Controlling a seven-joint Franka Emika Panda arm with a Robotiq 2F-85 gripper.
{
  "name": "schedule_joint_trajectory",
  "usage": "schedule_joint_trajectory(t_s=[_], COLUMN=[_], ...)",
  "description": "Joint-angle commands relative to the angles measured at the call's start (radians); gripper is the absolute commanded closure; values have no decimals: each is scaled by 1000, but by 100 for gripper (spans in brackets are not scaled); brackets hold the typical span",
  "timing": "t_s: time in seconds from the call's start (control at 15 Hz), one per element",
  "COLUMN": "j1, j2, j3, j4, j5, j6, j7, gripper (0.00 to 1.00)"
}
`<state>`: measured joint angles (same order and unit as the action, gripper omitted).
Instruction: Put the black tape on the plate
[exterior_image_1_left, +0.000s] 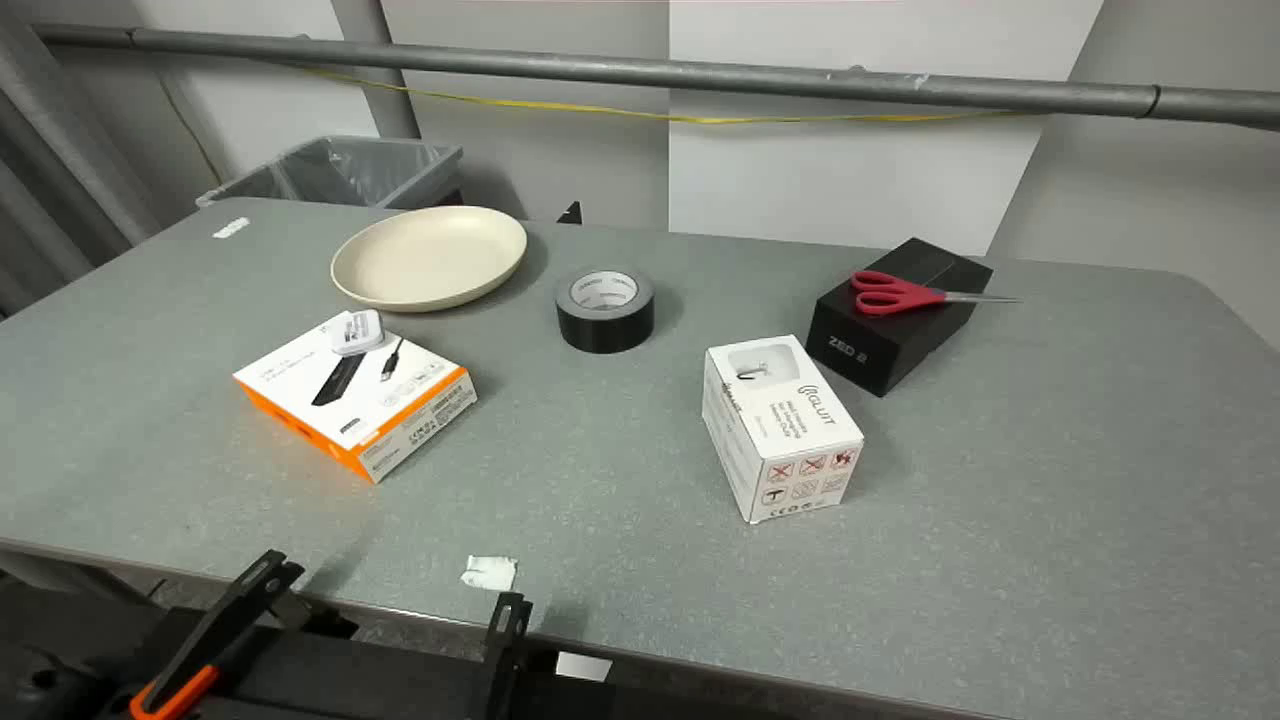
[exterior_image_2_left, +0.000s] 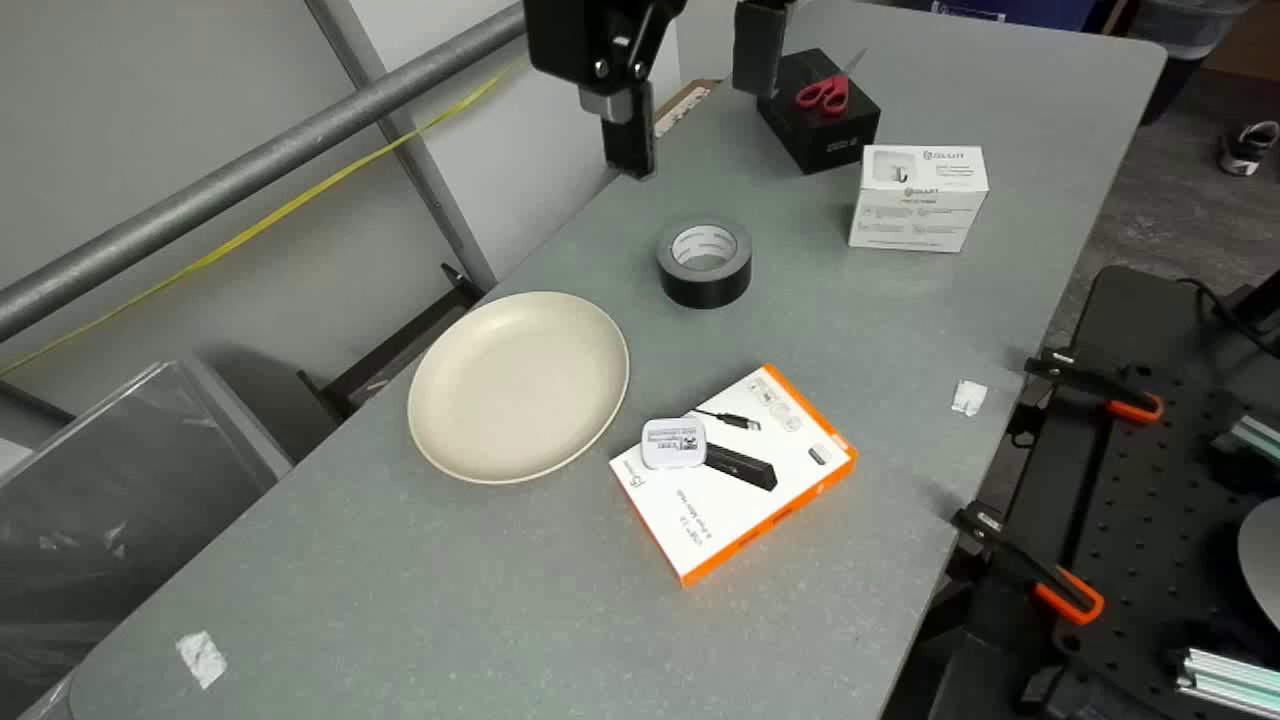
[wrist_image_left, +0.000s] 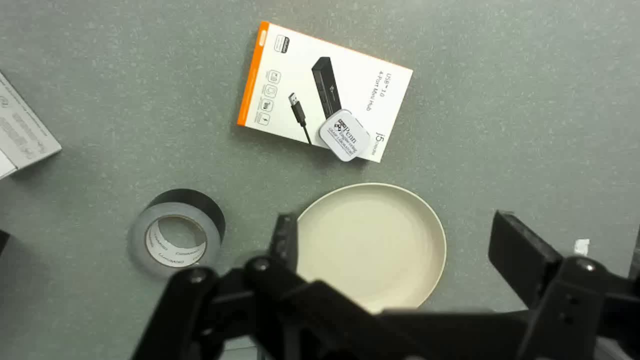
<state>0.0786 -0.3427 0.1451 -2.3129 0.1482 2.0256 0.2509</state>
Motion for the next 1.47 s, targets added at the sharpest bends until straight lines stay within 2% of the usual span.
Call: schedule_joint_trajectory(t_s=[0.0, 0.13, 0.33, 0.53, 0.8, 1.0, 1.07, 1.4], j1=[4, 4, -13, -39, -77, -88, -77, -82], j2=[0, 0, 32, 94, 234, 300, 260, 296], j3=[-3, -3, -15, -43, -87, -120, -114, -127], j4=[2, 2, -27, -69, -87, -48, -90, -60], j5=[-2, -2, -40, -81, -137, -110, -119, -118], j6=[-2, -2, 67, 205, 425, 424, 423, 423], j7=[1, 1, -32, -64, -62, -55, -57, -57], gripper=[0, 0, 0, 0, 0, 0, 0, 0])
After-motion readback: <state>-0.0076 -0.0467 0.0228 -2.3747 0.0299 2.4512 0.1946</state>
